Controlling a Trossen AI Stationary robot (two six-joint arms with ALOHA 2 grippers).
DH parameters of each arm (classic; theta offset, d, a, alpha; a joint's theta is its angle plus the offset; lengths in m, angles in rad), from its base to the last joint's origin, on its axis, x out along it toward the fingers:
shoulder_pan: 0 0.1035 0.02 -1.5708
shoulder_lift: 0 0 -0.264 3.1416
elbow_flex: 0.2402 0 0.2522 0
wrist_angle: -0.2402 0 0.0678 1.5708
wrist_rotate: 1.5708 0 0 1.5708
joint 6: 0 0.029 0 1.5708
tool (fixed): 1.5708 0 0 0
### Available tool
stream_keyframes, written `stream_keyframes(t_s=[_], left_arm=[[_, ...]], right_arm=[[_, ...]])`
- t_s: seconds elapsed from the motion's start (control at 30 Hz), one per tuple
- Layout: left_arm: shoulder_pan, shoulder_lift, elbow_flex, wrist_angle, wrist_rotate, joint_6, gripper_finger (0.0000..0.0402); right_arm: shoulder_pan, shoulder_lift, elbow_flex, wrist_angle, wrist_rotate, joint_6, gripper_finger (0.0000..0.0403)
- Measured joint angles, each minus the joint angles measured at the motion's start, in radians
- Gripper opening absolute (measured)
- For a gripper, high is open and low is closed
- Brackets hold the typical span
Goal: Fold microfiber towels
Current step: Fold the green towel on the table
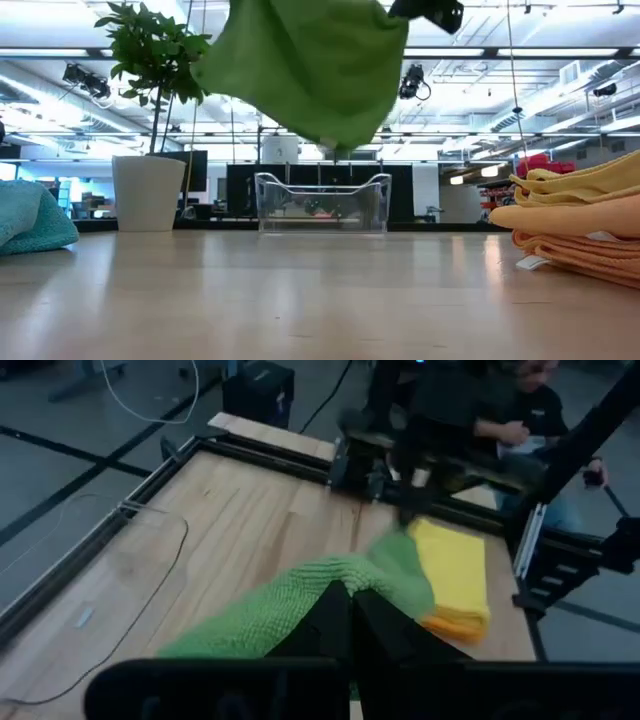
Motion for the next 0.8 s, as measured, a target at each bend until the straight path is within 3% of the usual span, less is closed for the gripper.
stream_keyframes(t_s=[0.2, 0.33, 0.47, 0.63, 0.8], left_arm=[[-0.027, 0.001, 0.05, -0.13, 0.004, -0.038, 0.0008], [-0.035, 0.003, 0.048, -0.162, 0.082, -0.089, 0.0006], [-0.09, 0.01, 0.049, -0.206, 0.108, -0.114, 0.0008], [-0.162, 0.021, 0.048, -0.361, 0.118, -0.168, 0.0007], [-0.25, 0.062, 0.048, -0.348, 0.163, -0.23, 0.0009]], right_arm=[[-0.076, -0.136, 0.003, -0.106, 0.004, -0.047, 0.0004], [-0.089, -0.177, 0.002, -0.115, -0.022, -0.047, 0.0003], [-0.051, -0.179, 0.003, -0.126, -0.111, -0.04, 0.0003], [0.012, -0.181, 0.003, -0.129, -0.088, 0.02, 0.0003], [0.055, -0.171, 0.003, -0.082, -0.09, 0.088, 0.0003]])
